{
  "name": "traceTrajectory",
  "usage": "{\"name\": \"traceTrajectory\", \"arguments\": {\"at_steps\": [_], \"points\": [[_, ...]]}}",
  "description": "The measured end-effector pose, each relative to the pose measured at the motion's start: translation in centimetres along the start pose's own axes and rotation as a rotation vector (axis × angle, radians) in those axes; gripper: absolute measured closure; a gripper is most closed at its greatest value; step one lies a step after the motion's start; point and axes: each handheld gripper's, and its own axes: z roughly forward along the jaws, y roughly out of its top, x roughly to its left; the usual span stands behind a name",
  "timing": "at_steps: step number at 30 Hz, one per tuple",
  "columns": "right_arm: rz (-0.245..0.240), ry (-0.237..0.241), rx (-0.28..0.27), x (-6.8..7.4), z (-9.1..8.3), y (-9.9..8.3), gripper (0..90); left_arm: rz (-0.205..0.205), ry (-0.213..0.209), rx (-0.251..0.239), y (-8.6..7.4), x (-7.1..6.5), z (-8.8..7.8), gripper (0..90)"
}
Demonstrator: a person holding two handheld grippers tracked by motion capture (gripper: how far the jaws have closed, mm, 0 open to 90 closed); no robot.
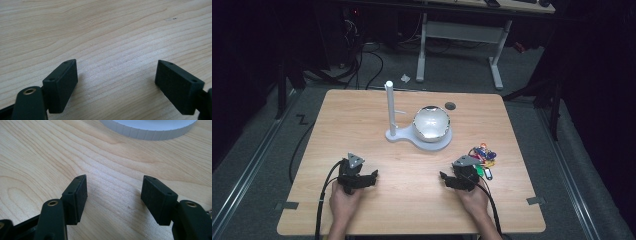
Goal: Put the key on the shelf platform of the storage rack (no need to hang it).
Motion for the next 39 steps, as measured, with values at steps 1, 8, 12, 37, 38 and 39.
{"name": "traceTrajectory", "arguments": {"at_steps": [1, 8, 12, 37, 38, 39], "points": [[0.000, -0.002, -0.002, 0.01, 0.01, -0.01, 37.8, 0.000, 0.000, 0.000, 0.00, 0.00, 0.00, 18.7], [0.005, -0.007, 0.000, 0.04, -0.03, -0.03, 37.6, 0.000, 0.000, 0.000, 0.00, 0.00, 0.00, 18.7], [0.005, -0.007, 0.000, 0.04, -0.02, -0.03, 37.6, 0.000, 0.000, -0.001, 0.00, 0.00, 0.01, 18.7], [0.024, -0.021, -0.002, 0.18, -0.09, -0.08, 38.6, 0.001, -0.001, 0.002, 0.00, 0.01, -0.02, 18.7], [0.024, -0.021, -0.002, 0.18, -0.09, -0.08, 38.6, 0.001, -0.001, 0.002, 0.00, 0.01, -0.02, 18.7], [0.025, -0.018, -0.002, 0.14, -0.09, -0.09, 38.5, 0.001, -0.001, 0.002, 0.00, 0.01, -0.02, 18.7]]}}
